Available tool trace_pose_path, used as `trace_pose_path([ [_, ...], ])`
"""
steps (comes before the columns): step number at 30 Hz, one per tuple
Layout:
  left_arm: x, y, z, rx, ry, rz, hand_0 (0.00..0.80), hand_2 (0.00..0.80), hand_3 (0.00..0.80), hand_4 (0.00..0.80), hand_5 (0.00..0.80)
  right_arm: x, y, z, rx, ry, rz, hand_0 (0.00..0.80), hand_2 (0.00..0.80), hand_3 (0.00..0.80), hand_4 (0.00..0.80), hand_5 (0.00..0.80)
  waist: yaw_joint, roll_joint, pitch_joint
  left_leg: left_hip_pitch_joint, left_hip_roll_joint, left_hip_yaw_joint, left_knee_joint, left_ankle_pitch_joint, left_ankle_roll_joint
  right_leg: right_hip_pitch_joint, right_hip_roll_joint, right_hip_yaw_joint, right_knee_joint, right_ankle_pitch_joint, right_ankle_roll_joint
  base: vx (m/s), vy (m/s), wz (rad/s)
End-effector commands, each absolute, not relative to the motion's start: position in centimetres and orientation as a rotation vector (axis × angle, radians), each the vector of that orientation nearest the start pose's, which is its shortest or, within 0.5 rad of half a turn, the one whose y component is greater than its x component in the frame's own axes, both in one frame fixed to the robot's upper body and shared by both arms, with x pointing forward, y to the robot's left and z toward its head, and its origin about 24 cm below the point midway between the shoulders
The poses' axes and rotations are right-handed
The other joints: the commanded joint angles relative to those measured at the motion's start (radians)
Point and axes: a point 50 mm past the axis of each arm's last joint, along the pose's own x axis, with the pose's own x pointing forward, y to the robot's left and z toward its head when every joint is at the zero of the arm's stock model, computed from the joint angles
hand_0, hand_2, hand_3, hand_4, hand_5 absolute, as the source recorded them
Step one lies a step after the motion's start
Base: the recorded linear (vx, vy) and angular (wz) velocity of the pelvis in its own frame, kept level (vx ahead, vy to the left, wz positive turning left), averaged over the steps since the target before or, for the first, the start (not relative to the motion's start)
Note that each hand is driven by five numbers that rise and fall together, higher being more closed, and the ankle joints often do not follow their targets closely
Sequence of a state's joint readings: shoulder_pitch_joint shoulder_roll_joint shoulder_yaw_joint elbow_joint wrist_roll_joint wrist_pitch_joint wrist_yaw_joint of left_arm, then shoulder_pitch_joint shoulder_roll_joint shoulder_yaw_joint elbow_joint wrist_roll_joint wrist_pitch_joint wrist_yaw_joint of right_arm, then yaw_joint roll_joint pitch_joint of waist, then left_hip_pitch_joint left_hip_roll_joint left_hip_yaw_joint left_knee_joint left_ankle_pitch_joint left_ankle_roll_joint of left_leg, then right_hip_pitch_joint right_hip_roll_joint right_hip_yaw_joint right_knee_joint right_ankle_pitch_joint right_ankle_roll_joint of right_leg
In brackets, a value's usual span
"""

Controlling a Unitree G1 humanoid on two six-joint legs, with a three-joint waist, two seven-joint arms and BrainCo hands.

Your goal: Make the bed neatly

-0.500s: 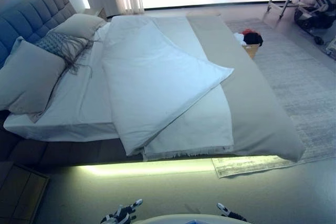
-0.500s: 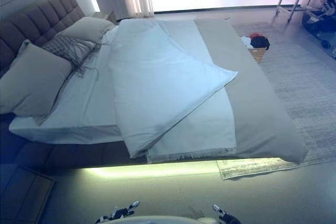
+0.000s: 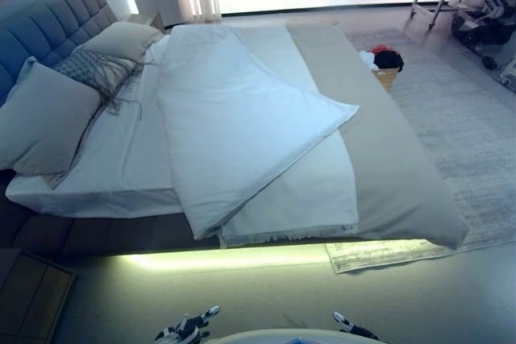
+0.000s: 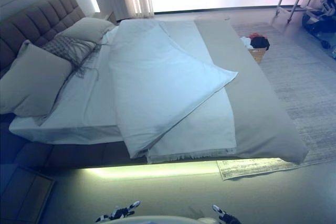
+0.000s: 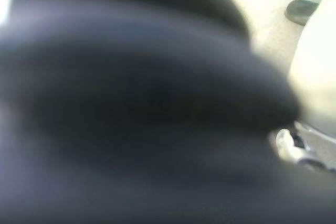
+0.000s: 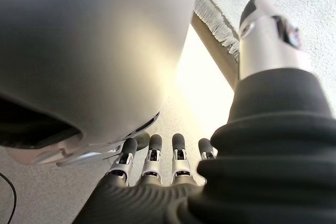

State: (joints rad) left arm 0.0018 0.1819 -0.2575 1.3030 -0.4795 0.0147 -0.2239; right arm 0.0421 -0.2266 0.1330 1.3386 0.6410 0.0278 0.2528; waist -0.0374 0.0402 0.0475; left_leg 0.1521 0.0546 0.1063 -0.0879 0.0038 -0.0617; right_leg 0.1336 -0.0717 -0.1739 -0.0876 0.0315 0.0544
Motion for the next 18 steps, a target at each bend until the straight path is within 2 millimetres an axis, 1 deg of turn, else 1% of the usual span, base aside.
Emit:
trace_pose_path([
  [1,9.2,18.2,-17.0,-0.187,1.278,-0.067,0.000,0.000,0.000,0.000,0.000,8.2,-20.3,-16.9,0.476,1.228,-0.207,0.000,0.000,0.000,0.000,0.000,0.015,-0.039,0.027,-0.001,-0.078,-0.001,0.001,-0.055,0.068,-0.013,0.005,0.036,0.003,0.007,0.039,0.000,0.000,0.00],
  [5,9.0,18.2,-17.1,-0.186,1.286,-0.061,0.000,0.000,0.000,0.000,0.000,7.9,-20.2,-17.0,0.477,1.241,-0.206,0.000,0.000,0.000,0.000,0.000,0.015,-0.039,0.023,-0.001,-0.079,-0.005,0.001,-0.055,0.069,-0.012,0.005,0.036,0.002,0.007,0.039,0.000,0.000,0.00],
  [10,9.1,18.2,-17.0,-0.187,1.282,-0.057,0.000,0.000,0.000,0.000,0.000,8.0,-20.2,-17.0,0.471,1.247,-0.209,0.000,0.000,0.000,0.000,0.000,0.017,-0.039,0.026,-0.002,-0.078,-0.004,0.001,-0.054,0.071,-0.014,0.004,0.031,0.011,0.002,0.038,0.000,0.000,0.00],
  [15,9.3,18.4,-17.0,-0.198,1.272,-0.021,0.000,0.000,0.000,0.000,0.000,8.5,-19.9,-17.0,0.516,1.222,-0.247,0.000,0.000,0.000,0.000,0.000,0.012,-0.038,0.032,0.007,-0.077,-0.003,0.010,-0.054,0.079,-0.024,0.008,0.043,0.064,-0.027,0.027,0.026,-0.024,0.00],
  [16,9.5,18.5,-16.9,-0.200,1.266,-0.014,0.000,0.000,0.000,0.000,0.000,8.7,-19.9,-16.9,0.512,1.221,-0.247,0.000,0.000,0.000,0.000,0.000,0.011,-0.039,0.037,0.003,-0.077,-0.002,0.034,-0.060,0.080,-0.028,0.008,0.045,0.077,-0.033,0.023,0.000,0.000,0.00],
  [18,10.1,18.5,-16.8,-0.204,1.234,0.009,0.000,0.000,0.000,0.000,0.000,9.3,-20.0,-16.8,0.478,1.228,-0.207,0.000,0.000,0.000,0.000,0.000,0.013,-0.053,0.058,-0.046,-0.081,0.003,0.175,-0.102,0.072,-0.041,0.001,0.044,0.110,-0.047,0.004,0.001,-0.039,0.04],
])
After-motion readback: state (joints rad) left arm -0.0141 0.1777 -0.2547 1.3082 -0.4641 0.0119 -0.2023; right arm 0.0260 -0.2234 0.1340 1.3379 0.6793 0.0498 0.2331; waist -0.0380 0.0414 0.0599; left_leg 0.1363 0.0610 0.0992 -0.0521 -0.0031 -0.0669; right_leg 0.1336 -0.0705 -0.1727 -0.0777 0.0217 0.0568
